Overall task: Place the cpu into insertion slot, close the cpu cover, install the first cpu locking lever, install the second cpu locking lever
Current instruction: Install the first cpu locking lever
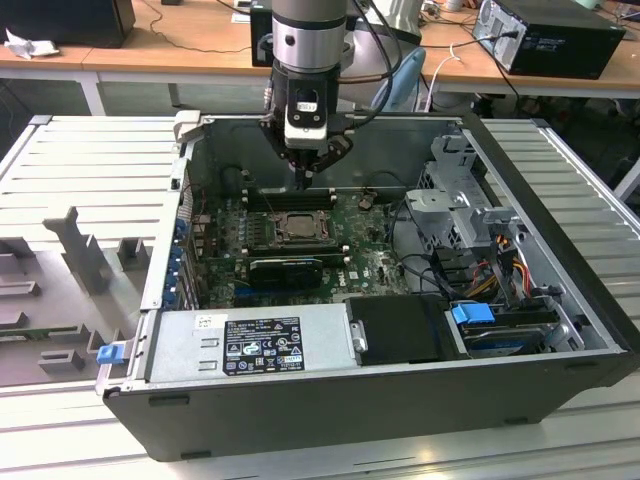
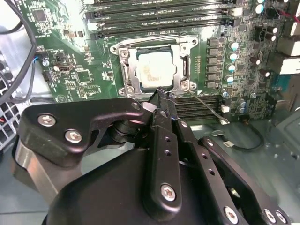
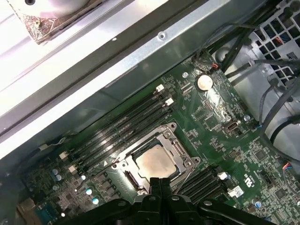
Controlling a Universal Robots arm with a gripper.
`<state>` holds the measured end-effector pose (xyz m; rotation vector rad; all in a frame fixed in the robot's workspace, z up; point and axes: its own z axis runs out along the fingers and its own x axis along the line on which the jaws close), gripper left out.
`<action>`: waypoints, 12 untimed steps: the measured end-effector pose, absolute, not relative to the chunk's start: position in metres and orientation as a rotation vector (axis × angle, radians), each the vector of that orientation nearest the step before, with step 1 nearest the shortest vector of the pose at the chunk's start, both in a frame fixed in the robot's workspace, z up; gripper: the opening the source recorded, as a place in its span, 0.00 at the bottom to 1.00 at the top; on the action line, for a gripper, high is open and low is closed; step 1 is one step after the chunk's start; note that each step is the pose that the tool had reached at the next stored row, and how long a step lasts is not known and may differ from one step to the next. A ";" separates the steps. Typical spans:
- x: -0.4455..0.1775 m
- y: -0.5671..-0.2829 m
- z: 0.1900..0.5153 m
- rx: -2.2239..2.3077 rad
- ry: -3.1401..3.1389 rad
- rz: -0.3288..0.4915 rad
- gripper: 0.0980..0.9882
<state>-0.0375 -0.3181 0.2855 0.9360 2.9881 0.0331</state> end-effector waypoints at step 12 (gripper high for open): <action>-0.038 -0.318 0.285 0.605 3.075 0.035 0.01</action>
